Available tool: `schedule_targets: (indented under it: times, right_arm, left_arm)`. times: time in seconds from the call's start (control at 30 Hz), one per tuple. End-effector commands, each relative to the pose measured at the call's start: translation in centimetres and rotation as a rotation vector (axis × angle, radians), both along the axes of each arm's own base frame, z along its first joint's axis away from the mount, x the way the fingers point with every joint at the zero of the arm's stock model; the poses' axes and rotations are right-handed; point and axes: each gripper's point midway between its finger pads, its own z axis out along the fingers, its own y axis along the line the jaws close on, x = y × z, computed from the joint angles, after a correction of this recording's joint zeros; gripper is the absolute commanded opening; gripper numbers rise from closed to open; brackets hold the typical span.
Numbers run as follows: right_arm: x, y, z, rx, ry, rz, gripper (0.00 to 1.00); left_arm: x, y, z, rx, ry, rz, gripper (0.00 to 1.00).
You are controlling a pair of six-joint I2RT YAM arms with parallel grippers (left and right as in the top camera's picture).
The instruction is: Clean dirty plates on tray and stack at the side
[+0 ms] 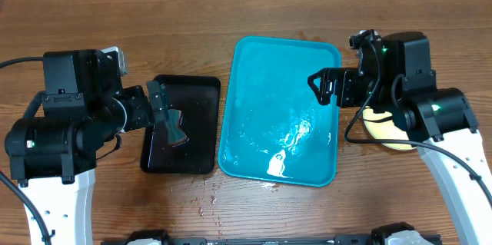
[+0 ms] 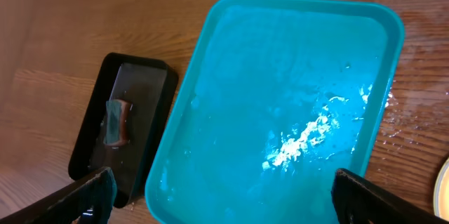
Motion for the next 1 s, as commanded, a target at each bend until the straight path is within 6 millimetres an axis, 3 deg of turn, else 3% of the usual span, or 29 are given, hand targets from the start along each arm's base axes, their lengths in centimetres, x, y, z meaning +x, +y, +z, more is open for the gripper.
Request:
schedule_targets:
  times: [0.0,0.27,0.43,0.57,0.67,0.73,0.97]
  right_arm:
    - [0.0,0.5,0.7,0.008,-0.013,0.015,1.00]
    - [-0.1,0.5,0.6,0.007,-0.010,0.014,1.00]
    - [-1.4,-0.7,0.6,-0.042,-0.040,-0.003,1.00]
    - [-2.0,-3.3,3.3,-0.098,-0.252,-0.111,1.00]
    - [-3.7,-4.6,4.9,-0.074,-0.484,-0.145,1.00]
    - [-4.7,-5.5,4.3,-0.058,-0.553,-0.173,1.00]
    - [-7.6,-8.0,-1.4,-0.040,-0.684,-0.259,1.00]
  left_arm:
    - [0.2,0.3,0.3,0.024,-0.012,-0.012,1.00]
    - [0.2,0.3,0.3,0.023,-0.013,-0.012,1.00]
    - [0.2,0.3,0.3,0.024,-0.013,-0.012,1.00]
    - [0.2,0.3,0.3,0.024,-0.012,-0.012,1.00]
    - [0.2,0.3,0.3,0.023,-0.013,-0.012,1.00]
    - [0.2,0.3,0.3,0.023,-0.012,-0.012,1.00]
    - [0.2,0.3,0.3,0.023,-0.013,-0.012,1.00]
